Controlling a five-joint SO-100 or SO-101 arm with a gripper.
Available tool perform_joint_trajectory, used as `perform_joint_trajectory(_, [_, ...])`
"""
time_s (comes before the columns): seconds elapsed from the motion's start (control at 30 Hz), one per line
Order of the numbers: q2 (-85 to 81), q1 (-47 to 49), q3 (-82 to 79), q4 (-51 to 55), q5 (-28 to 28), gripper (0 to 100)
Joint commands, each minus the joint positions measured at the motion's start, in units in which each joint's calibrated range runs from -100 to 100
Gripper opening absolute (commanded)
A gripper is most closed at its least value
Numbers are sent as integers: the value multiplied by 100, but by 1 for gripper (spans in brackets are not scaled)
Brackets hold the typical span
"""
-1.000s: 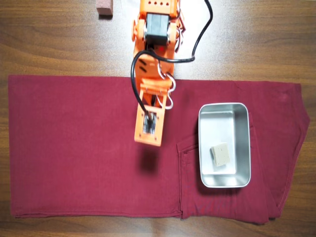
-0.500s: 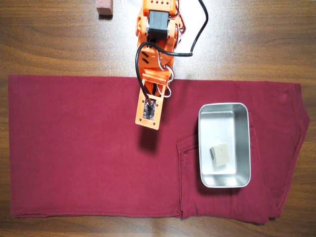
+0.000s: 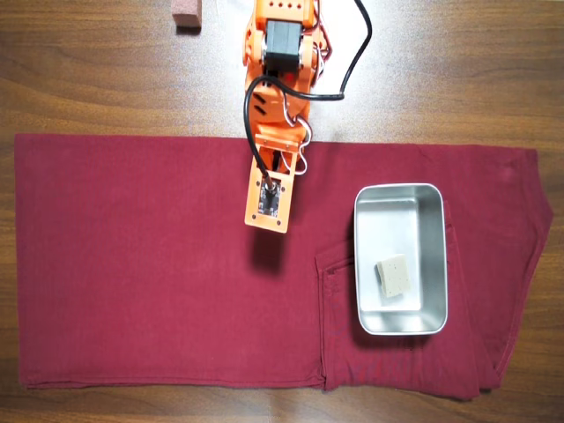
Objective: Grab the cube
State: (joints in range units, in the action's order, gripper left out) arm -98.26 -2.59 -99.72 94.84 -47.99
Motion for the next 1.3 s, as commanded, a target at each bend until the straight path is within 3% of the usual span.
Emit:
perform_joint_trajectory(0.0, [-14, 67, -28, -267, -29, 0])
perform_joint_trajectory(0.13, [-14, 125, -28, 516, -39, 0])
perform_joint_trajectory(1.27, [-14, 106, -28, 516, 29, 0])
